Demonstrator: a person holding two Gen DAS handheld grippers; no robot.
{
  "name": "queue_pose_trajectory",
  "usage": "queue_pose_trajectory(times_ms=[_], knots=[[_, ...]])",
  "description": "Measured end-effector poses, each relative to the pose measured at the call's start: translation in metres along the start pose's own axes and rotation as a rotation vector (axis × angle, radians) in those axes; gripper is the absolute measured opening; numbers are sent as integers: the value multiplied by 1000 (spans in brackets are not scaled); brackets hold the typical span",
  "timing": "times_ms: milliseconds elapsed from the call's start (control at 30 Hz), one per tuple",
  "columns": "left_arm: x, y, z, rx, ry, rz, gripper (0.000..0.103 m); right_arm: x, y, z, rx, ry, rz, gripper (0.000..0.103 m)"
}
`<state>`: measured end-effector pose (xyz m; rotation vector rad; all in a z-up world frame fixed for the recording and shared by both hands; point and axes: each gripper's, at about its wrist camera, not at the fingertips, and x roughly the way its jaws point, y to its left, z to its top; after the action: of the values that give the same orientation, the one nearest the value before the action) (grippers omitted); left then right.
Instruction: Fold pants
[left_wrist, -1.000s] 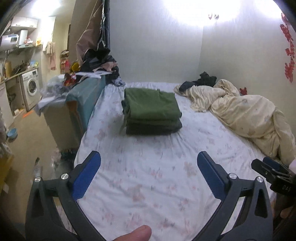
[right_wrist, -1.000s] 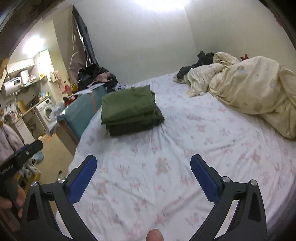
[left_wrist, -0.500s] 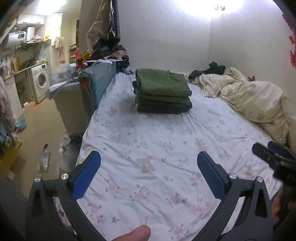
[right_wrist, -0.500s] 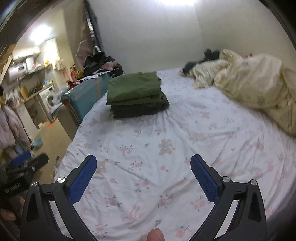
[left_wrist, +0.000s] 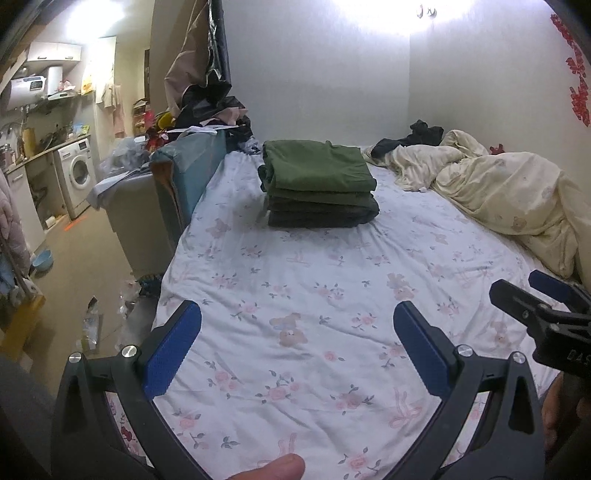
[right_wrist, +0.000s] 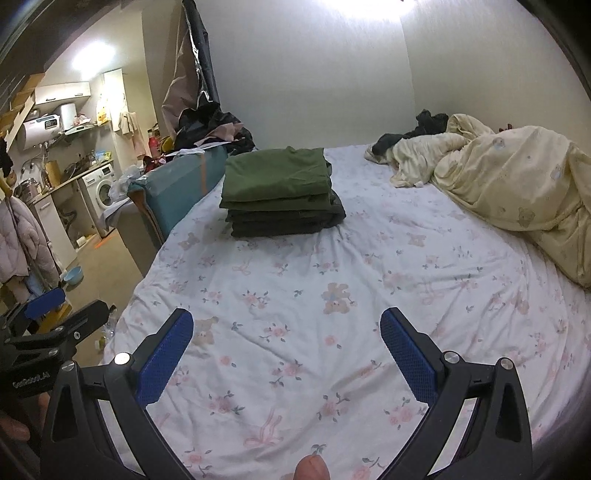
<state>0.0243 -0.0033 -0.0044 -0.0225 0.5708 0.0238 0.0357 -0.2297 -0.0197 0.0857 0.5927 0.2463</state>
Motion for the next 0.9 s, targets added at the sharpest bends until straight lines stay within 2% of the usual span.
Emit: queue_pose_trajectory(times_ms=[900], knots=[[1, 1, 1, -22, 5, -4, 102, 2, 0, -3, -1, 9, -1, 103]])
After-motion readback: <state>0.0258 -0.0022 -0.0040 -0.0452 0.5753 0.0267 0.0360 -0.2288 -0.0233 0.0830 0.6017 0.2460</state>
